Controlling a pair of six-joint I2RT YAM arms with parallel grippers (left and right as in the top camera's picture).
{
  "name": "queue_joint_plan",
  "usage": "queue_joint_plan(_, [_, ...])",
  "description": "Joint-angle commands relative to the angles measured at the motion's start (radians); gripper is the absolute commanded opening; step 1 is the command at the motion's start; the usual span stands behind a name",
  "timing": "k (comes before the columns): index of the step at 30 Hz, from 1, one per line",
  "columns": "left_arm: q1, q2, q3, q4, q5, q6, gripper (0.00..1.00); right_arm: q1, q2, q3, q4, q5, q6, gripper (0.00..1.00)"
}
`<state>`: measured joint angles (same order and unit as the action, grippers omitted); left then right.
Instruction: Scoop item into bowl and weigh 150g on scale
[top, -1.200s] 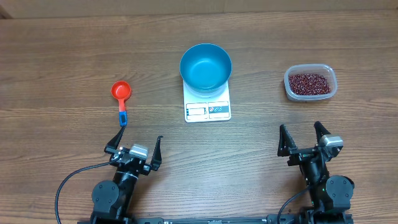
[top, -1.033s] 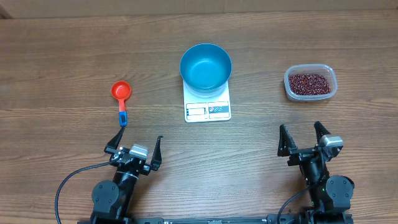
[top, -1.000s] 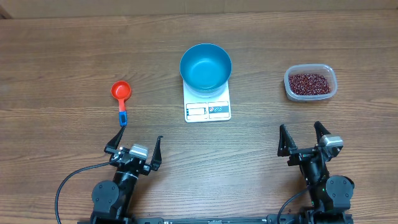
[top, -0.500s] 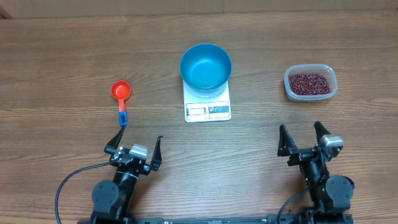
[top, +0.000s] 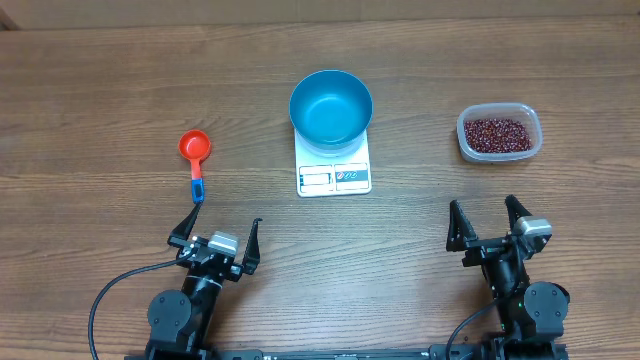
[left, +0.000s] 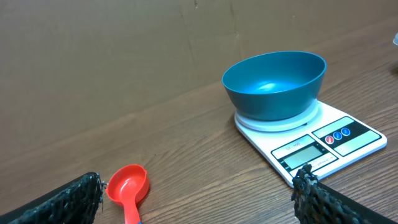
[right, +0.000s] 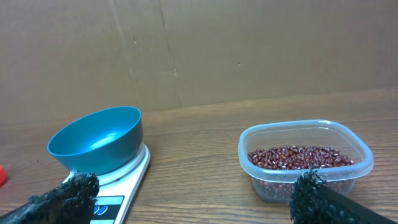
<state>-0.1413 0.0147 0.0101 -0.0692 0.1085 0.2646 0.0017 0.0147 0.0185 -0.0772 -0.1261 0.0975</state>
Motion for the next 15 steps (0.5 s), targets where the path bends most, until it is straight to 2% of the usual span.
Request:
queue_joint_plan(1, [0.01, -0.01, -0.005, -0.002, -0.011, -0.007, 1.0, 0.006, -0.012, -0.011, 0.004, 0.005, 0.003, 1.0])
queue_joint_plan(15, [0.01, -0.01, -0.005, -0.002, -0.011, -0.007, 1.0, 0.006, -0.012, -0.011, 0.004, 0.005, 0.003, 1.0])
